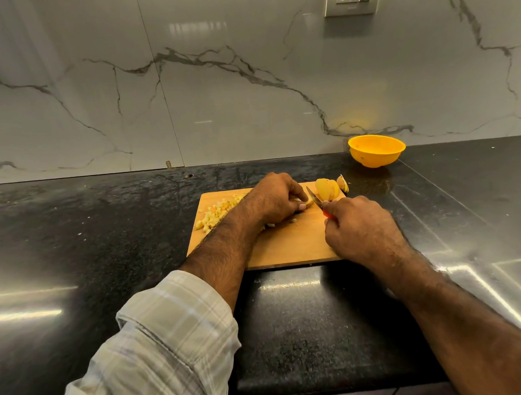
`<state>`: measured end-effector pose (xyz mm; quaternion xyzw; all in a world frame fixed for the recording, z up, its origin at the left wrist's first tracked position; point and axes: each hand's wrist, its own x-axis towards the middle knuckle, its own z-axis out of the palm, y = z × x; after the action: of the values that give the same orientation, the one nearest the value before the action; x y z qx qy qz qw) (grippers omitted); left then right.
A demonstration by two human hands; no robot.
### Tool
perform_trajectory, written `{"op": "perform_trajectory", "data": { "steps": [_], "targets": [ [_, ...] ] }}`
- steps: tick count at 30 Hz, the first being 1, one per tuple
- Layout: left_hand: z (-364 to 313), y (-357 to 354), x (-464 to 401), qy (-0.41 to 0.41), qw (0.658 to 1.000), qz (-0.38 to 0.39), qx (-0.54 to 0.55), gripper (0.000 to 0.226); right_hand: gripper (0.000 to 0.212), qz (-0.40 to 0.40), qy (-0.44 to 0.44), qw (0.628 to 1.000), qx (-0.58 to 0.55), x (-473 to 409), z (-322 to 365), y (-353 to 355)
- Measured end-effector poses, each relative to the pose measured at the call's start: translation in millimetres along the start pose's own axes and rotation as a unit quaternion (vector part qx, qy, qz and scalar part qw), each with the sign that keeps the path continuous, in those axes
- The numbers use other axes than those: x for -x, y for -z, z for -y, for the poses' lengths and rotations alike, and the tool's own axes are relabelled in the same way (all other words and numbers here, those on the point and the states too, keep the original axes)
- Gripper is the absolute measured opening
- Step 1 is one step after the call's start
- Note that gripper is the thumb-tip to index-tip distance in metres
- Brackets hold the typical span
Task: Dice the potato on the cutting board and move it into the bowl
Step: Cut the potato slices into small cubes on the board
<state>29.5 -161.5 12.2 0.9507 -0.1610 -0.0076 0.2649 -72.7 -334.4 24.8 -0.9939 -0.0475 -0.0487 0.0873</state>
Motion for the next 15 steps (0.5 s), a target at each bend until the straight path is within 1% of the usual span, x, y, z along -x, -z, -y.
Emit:
{"op": "perform_trajectory", "data": {
  "steps": [6,11,13,15],
  "targets": [
    [-2.3,-0.3,-2.1,0.0,1.0,-0.001,-0.014,0.023,0.047,-0.012,0.003,1.0,-0.005,1.6,3.7,-0.6],
    [-0.5,-1.2,-3.8,0.003,1.0,-0.001,-0.004,0.021,0.036,0.03,0.015,0.999,0.024,-1.0,11.0,0.5],
    [-0.1,-1.7,-3.1,0.004,1.0,-0.001,0.001,0.019,0.031,0.035,0.018,0.999,0.038,-5.8,14.1,0.5],
    [-0.2,-0.9,-2.3,0.003,1.0,0.002,-0.002,0.02,0.033,0.035,0.016,0.999,0.029,-9.9,14.3,0.2]
  ]
}}
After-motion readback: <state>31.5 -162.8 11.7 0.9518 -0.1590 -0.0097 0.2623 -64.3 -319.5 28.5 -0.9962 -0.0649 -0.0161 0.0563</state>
